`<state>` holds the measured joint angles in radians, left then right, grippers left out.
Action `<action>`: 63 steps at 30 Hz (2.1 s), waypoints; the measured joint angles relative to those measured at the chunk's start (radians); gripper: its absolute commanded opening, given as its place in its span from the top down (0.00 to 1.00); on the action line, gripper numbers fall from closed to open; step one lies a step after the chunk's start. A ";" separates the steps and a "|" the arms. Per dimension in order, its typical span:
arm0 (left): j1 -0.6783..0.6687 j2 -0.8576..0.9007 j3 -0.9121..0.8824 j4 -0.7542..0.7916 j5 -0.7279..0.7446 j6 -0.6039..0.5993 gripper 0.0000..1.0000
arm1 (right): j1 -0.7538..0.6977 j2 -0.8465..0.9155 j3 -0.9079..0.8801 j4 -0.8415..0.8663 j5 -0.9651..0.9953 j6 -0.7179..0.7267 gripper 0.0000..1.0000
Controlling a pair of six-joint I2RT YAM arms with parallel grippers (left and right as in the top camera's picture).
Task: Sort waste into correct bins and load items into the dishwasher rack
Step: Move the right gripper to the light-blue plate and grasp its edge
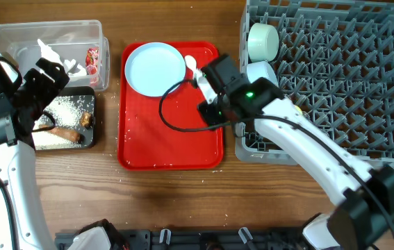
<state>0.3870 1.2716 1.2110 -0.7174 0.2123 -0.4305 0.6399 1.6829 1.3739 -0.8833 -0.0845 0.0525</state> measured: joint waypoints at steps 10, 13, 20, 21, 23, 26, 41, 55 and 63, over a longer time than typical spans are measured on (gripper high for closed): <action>0.000 0.000 0.000 0.000 0.000 0.000 0.00 | -0.002 0.021 -0.039 -0.172 0.126 0.158 0.60; 0.000 0.000 0.000 0.000 0.000 0.000 0.00 | -0.013 0.021 -0.039 -0.192 0.145 0.169 0.60; 0.000 0.000 0.000 0.000 0.000 0.000 0.00 | -0.033 0.021 -0.039 -0.198 0.164 0.172 0.60; 0.000 0.000 0.000 0.000 0.000 0.000 0.00 | -0.033 0.021 -0.039 -0.197 0.164 0.172 0.60; 0.000 0.000 0.000 0.000 0.000 0.000 0.00 | -0.033 0.021 -0.039 -0.187 0.163 0.171 0.60; 0.000 0.000 0.000 0.000 0.000 0.000 0.00 | -0.033 0.021 -0.039 -0.173 0.156 0.171 0.60; 0.000 0.000 0.000 0.000 0.000 0.000 0.00 | -0.035 0.021 -0.126 -0.109 0.146 0.171 0.59; 0.000 0.001 0.000 0.000 0.003 0.000 0.00 | -0.035 0.179 0.011 0.683 0.120 0.365 0.41; 0.000 0.002 0.000 0.000 0.003 0.000 0.00 | -0.029 0.402 0.010 0.770 0.137 0.589 0.47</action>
<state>0.3870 1.2732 1.2110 -0.7174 0.2153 -0.4305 0.6109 2.0846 1.3838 -0.1131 0.0528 0.6415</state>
